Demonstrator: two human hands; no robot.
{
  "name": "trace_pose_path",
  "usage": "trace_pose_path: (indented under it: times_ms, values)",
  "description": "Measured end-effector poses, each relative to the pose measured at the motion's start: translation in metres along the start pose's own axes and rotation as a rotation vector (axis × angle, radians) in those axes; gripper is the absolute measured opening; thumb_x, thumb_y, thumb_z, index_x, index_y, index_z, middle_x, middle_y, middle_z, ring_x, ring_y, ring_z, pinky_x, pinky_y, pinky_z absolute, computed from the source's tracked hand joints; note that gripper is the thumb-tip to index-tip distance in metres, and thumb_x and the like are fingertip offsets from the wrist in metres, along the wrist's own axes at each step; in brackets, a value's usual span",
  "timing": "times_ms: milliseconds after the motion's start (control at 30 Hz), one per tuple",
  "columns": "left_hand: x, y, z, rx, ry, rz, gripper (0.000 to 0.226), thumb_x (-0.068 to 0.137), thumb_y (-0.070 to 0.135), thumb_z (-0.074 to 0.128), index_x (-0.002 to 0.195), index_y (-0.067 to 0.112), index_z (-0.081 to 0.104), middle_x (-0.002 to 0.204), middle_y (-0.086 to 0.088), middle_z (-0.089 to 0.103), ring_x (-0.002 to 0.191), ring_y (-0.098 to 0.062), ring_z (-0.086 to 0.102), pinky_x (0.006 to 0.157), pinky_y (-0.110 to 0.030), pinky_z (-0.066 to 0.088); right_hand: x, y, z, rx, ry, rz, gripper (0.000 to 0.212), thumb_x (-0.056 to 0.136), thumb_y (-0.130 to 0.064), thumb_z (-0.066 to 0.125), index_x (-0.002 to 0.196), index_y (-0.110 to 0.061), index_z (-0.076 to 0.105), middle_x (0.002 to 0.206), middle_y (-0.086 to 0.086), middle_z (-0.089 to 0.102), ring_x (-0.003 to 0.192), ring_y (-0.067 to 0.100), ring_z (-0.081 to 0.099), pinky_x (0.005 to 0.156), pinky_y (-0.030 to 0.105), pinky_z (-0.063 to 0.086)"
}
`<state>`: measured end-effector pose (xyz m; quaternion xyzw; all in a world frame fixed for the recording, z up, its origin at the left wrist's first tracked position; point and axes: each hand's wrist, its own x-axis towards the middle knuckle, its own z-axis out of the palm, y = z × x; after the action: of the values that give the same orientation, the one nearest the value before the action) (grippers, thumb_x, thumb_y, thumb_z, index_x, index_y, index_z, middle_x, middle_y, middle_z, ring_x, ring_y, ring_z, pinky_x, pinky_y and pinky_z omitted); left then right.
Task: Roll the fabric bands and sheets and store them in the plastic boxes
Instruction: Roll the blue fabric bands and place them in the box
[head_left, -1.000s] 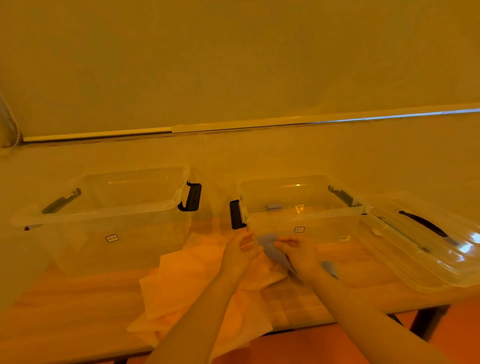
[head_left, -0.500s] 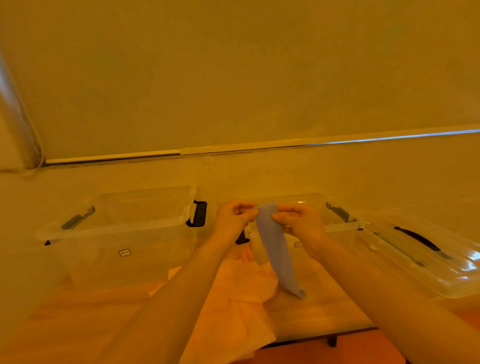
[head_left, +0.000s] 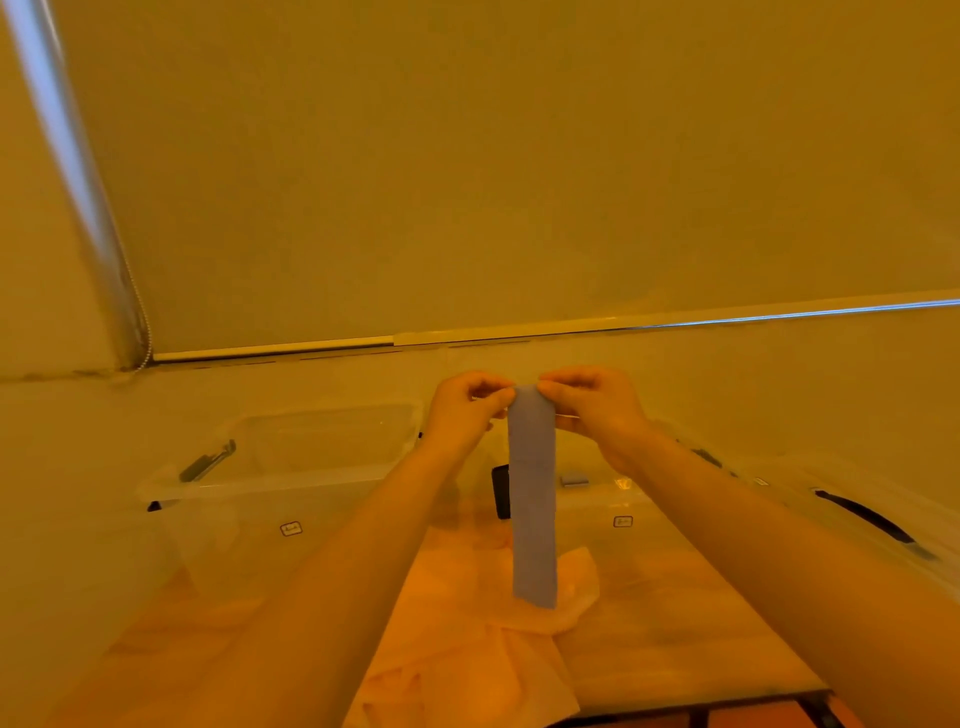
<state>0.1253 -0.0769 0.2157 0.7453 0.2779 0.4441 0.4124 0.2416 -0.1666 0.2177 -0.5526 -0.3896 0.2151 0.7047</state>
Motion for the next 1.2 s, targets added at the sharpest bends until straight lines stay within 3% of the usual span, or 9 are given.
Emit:
trace_pose_path:
  times_ms: [300, 567, 733, 933, 1067, 1200]
  values:
    - [-0.009, -0.015, -0.002, -0.026, -0.057, -0.043, 0.013, 0.088, 0.011, 0.065, 0.101, 0.010, 0.067, 0.094, -0.001, 0.064, 0.085, -0.009, 0.058, 0.061, -0.012, 0.044, -0.009, 0.021, 0.009, -0.035, -0.009, 0.040, 0.014, 0.086, -0.005, 0.066, 0.100, 0.000, 0.069, 0.083, 0.005, 0.068, 0.072, 0.009, 0.066, 0.053, 0.015, 0.052]
    - [-0.004, -0.009, -0.008, -0.051, -0.055, -0.010, 0.009, 0.088, 0.012, 0.065, 0.097, 0.012, 0.067, 0.089, 0.002, 0.064, 0.080, -0.006, 0.060, 0.061, -0.014, 0.047, -0.007, 0.012, 0.013, -0.030, -0.053, 0.043, 0.018, 0.084, -0.004, 0.068, 0.102, -0.003, 0.067, 0.081, 0.001, 0.068, 0.067, 0.005, 0.066, 0.052, 0.015, 0.052]
    - [0.006, 0.012, -0.019, -0.077, -0.021, 0.040, 0.007, 0.087, 0.015, 0.067, 0.094, 0.014, 0.068, 0.087, 0.005, 0.065, 0.080, -0.003, 0.060, 0.064, -0.017, 0.047, 0.000, -0.011, 0.017, -0.001, -0.056, -0.043, 0.009, 0.085, -0.005, 0.067, 0.084, -0.014, 0.067, 0.079, -0.001, 0.069, 0.068, 0.006, 0.068, 0.055, 0.016, 0.054]
    - [0.006, 0.007, -0.028, 0.026, -0.023, 0.051, 0.008, 0.085, 0.016, 0.069, 0.089, 0.009, 0.071, 0.080, 0.001, 0.066, 0.069, -0.003, 0.059, 0.054, -0.009, 0.046, 0.002, -0.005, 0.021, -0.092, -0.069, -0.017, 0.008, 0.086, -0.008, 0.067, 0.082, -0.015, 0.067, 0.084, 0.004, 0.069, 0.077, 0.014, 0.068, 0.059, 0.022, 0.057]
    - [-0.001, -0.009, -0.028, 0.107, -0.098, 0.012, 0.006, 0.086, 0.017, 0.068, 0.085, 0.012, 0.066, 0.073, 0.001, 0.065, 0.060, -0.002, 0.060, 0.049, -0.008, 0.045, -0.003, 0.009, 0.018, -0.099, -0.098, 0.048, 0.007, 0.084, -0.005, 0.069, 0.083, -0.012, 0.067, 0.084, 0.008, 0.070, 0.073, 0.014, 0.069, 0.058, 0.022, 0.057]
    - [-0.005, -0.020, -0.029, 0.141, -0.128, -0.010, 0.006, 0.086, 0.016, 0.069, 0.086, 0.011, 0.065, 0.076, -0.006, 0.067, 0.060, -0.006, 0.061, 0.048, -0.009, 0.045, -0.008, 0.018, 0.014, -0.179, -0.127, 0.091, 0.005, 0.085, -0.007, 0.068, 0.083, -0.011, 0.066, 0.074, 0.004, 0.069, 0.057, 0.009, 0.068, 0.050, 0.021, 0.054]
